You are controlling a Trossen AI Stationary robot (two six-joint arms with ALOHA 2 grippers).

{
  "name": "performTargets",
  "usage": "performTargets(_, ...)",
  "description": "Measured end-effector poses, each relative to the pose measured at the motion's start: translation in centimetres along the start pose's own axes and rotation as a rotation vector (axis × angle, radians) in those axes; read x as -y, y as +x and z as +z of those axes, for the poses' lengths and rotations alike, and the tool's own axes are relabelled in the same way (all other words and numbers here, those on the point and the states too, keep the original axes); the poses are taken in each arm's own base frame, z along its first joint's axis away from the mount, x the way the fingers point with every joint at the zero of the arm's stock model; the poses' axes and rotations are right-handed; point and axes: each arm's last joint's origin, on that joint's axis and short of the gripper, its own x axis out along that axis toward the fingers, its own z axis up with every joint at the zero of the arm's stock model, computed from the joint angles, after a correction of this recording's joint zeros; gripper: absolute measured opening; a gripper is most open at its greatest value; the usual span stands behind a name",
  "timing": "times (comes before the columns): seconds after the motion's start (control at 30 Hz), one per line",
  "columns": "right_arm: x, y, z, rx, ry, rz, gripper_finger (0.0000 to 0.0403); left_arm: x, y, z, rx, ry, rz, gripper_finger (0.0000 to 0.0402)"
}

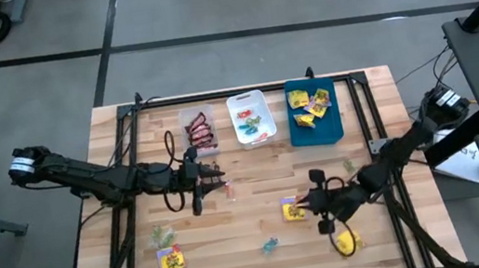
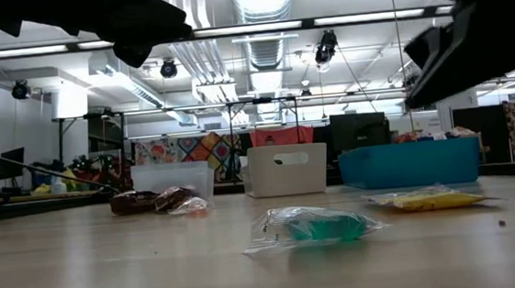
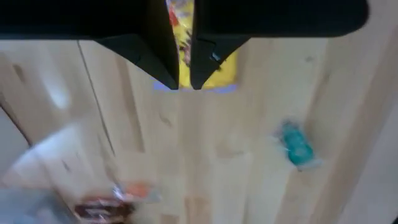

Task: Sort candy
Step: Put the bottom right yellow sour patch candy into the blue bin

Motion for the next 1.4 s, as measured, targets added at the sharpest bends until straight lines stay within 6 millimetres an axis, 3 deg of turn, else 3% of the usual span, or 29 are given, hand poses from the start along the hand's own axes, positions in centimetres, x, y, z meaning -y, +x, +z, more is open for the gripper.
performTargets(0.13, 1.4, -0.4, -0.9, 0.005, 0.105, -0.022, 0.0093, 0.0, 0.0, 0.1, 0.009, -0.002, -0.001, 0.0103)
performTargets(0.33, 1.5, -0.5, -1.0, 0.052, 0.148, -0.029, 0.0206, 0.0, 0.0, 0.2, 0.026, -0.006, -0.003, 0.0103)
performTargets(0.5, 1.2, 1.0, -2.6, -0.013, 0.132, -0.058, 0.0292, 0.1, 0.2, 0.1, 0.021, -0.005, -0.002, 0.0103)
performTargets(0.67, 0.4, 3.1, -3.6, -0.075, 0.116, -0.081, 0.0343, 0.1, 0.4, -0.1, 0.011, 0.001, 0.000, 0.0103)
performTargets(0.87, -0.3, 4.8, -4.3, -0.116, 0.150, -0.103, 0.0364, 0.1, 0.5, -0.1, 0.012, 0.000, 0.000, 0.0103)
performTargets(1.23, -0.2, 5.7, -5.3, -0.186, 0.207, -0.082, 0.0363, 0.0, 0.5, -0.1, 0.018, -0.001, 0.023, 0.0103)
performTargets(1.4, -0.2, 5.5, -5.0, -0.173, 0.204, -0.063, 0.0323, 0.0, 0.5, -0.1, 0.018, 0.000, 0.023, 0.0103)
